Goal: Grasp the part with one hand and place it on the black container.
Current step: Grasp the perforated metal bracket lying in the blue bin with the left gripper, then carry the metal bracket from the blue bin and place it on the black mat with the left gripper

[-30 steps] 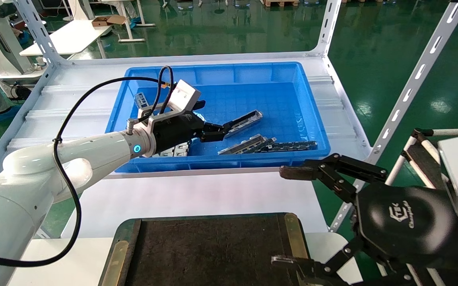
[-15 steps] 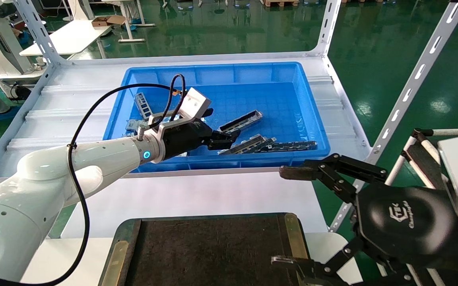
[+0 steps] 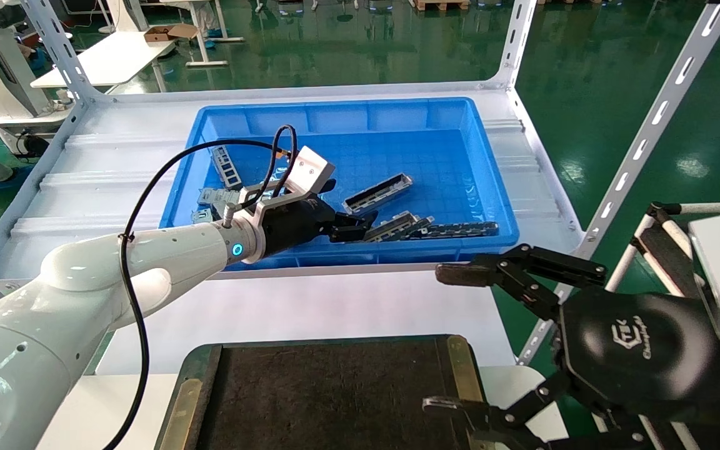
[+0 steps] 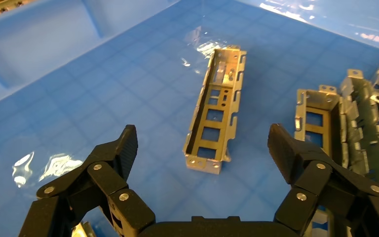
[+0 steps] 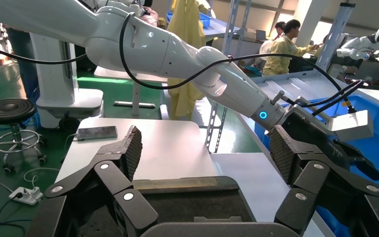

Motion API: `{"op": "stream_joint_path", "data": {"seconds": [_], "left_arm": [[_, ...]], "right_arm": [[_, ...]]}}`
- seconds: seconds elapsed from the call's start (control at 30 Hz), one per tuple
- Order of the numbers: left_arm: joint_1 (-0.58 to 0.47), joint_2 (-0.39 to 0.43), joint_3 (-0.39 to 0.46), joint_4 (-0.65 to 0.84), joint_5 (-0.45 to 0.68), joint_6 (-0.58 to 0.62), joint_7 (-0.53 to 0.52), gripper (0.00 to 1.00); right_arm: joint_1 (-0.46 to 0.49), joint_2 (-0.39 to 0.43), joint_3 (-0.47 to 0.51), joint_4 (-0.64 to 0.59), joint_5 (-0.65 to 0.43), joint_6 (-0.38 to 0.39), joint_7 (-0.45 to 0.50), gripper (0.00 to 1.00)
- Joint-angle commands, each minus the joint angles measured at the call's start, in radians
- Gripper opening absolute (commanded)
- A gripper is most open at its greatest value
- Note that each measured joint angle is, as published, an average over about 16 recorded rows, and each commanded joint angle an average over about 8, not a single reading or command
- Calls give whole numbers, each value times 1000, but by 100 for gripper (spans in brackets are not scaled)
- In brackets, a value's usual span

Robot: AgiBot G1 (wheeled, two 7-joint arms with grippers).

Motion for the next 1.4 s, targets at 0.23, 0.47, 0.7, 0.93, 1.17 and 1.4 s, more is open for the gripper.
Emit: {"op": "stream_joint_path", "data": {"seconds": [0.23, 0.47, 0.7, 0.93, 1.17, 1.4], "left_arm": [[6, -1, 57, -12, -42, -46, -19, 0], [6, -1, 101, -20, -80, -75, -32, 0], [4, -2, 140, -23, -117, -96, -41, 0], [1, -3, 174, -24, -152, -108, -45, 0], [-3, -3, 203, -28, -188, -116, -46, 0], [-16, -5, 214, -25, -237, -120, -47, 0]], "right_arm": [[0, 0, -1, 0, 0, 0, 0, 0], [0, 0, -1, 0, 1, 0, 0, 0], [0, 1, -1, 0, 1, 1, -1, 0], [0, 1, -2, 0, 1, 1, -1, 0], [1, 1, -2, 0, 2, 1, -1, 0], [1, 1, -3, 0, 2, 1, -1, 0]]}}
